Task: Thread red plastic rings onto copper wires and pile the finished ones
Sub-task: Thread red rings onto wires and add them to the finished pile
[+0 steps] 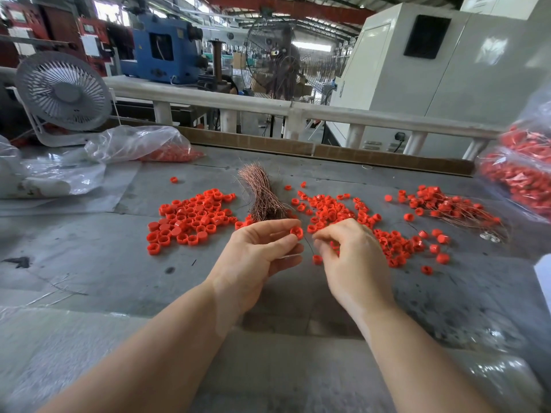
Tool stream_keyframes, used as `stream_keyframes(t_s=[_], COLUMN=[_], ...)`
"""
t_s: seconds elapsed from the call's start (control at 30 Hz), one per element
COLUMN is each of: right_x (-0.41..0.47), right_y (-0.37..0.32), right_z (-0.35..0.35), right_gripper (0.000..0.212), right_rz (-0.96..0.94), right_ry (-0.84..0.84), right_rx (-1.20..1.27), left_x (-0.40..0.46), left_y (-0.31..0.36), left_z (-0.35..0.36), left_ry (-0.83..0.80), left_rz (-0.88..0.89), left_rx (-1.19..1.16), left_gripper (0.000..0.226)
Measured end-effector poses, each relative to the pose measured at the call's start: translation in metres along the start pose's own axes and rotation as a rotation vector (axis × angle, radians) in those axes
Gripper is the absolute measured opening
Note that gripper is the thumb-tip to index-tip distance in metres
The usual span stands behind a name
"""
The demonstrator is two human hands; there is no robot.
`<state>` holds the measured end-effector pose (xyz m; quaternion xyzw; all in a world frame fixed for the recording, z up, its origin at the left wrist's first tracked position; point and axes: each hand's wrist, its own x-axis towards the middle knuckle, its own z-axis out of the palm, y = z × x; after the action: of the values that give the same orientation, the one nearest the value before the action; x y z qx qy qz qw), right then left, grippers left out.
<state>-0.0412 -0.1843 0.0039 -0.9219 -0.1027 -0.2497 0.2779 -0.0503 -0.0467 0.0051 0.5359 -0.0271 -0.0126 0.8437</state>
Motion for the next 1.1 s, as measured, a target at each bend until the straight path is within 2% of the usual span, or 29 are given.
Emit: stream_keyframes(t_s=[0.07,0.13,0.27,0.37,0.43,0.5,0.6,0.7,1.1], right_x=[0.001,0.001,0.001,0.0,0.0,0.002,0.003,0.003,0.003], right_y=[-0.003,-0.004,0.002,0.004,0.005,0.004,0.002,-0.002,-0.001], right_z=[-0.001,0.0,0.004,0.007,0.008,0.01,0.01,0.009,0.003], right_gripper=[0.017,0.019,0.015,0.023,0.028,0.025,0.017,0.017,0.02], right_rz=[0.002,-0.005,-0.019,0.015,0.03,0.032,0.019,0.01,0.007], right_ry=[0.012,0.001,-0.026,-0.089,-0.112,-0.11,-0.049,-0.079,-0.059], right_rx=[0.189,0.211,-0.028,-0.201,-0.225,-0.164,0.081,0.262,0.484], left_x=[0.0,0.0,0.001,0.002,0.002,0.002,0.002,0.002,0.0], left_y=[0.0,0.0,0.0,0.0,0.0,-0.001,0.0,0.0,0.002], left_z=[0.0,-0.001,-0.002,-0.002,-0.002,-0.002,-0.002,-0.002,-0.002], left_ry=[-0.002,0.001,0.023,0.049,0.057,0.061,0.057,0.047,-0.019], left_rz=[0.0,0.003,0.017,0.017,0.014,0.013,0.013,0.01,-0.005], left_rx=[0.003,0.01,0.022,0.017,0.016,0.011,0.001,0.0,0.008], left_gripper=[0.017,0.017,0.017,0.018,0.019,0.02,0.02,0.019,0.019])
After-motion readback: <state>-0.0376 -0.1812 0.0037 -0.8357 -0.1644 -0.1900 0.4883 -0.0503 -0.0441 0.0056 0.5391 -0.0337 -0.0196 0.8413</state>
